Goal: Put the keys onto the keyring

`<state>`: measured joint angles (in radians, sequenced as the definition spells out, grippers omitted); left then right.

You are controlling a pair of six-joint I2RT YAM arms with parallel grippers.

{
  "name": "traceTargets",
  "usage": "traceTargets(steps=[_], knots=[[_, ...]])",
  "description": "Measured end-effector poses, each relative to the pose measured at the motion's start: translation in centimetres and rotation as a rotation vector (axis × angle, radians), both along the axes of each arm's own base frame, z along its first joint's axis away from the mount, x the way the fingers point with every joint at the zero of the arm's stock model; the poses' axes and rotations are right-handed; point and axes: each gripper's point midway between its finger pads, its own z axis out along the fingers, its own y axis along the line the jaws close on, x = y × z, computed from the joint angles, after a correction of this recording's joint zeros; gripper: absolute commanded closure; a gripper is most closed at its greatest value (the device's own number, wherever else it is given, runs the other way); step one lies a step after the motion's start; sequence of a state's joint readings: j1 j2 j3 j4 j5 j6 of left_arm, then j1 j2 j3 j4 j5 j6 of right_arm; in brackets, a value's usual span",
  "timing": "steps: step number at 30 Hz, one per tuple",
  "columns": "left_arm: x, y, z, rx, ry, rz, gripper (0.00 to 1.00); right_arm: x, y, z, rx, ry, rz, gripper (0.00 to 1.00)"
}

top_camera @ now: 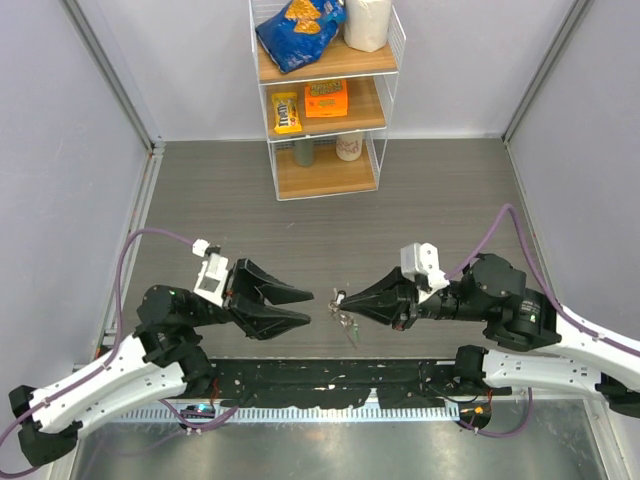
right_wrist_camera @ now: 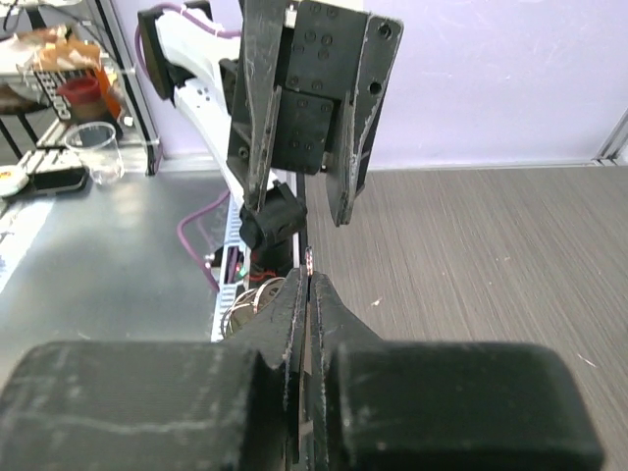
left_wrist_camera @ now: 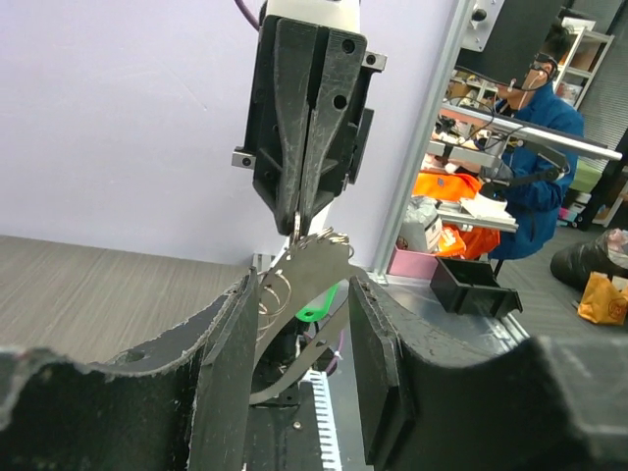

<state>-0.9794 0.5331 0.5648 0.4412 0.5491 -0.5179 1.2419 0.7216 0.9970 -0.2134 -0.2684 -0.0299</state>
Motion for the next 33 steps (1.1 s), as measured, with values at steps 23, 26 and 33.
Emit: traceTargets(steps=[23, 26, 33], knots=[[1.7, -1.7, 1.6, -0.117, 0.080, -0.009, 0.55, 1.4, -0.3, 2.9, 0.448, 0.084, -0.074, 0.95], [1.7, -1.8, 1.6, -0.118, 0.082, -0.010, 0.55, 1.4, -0.5, 3.6, 0.477, 0.077, -0.071, 0.95], [1.7, -1.8, 1.7, -0.121, 0.086, -0.013, 0.55, 1.5, -0.1, 3.6, 0.450, 0.082, -0.074, 0.95]])
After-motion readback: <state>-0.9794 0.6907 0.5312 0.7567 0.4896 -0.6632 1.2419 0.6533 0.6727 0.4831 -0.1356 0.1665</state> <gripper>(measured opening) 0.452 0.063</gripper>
